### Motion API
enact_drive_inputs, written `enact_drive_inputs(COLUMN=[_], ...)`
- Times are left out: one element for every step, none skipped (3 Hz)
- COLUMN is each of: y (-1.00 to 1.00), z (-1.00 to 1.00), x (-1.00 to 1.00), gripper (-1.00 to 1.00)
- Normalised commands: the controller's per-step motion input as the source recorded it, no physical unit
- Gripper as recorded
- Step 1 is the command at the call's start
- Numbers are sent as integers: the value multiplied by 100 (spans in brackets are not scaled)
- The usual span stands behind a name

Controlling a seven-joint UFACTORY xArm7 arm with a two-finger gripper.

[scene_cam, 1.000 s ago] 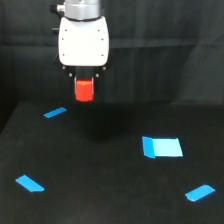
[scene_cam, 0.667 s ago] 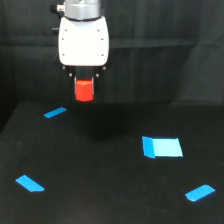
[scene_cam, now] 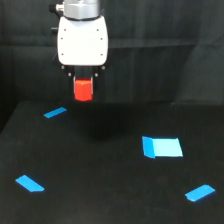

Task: Pick up the red object from the table

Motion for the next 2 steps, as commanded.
enact_drive_inputs(y=[-2,-2], z=[4,0], x=[-5,4], gripper=[-98,-99])
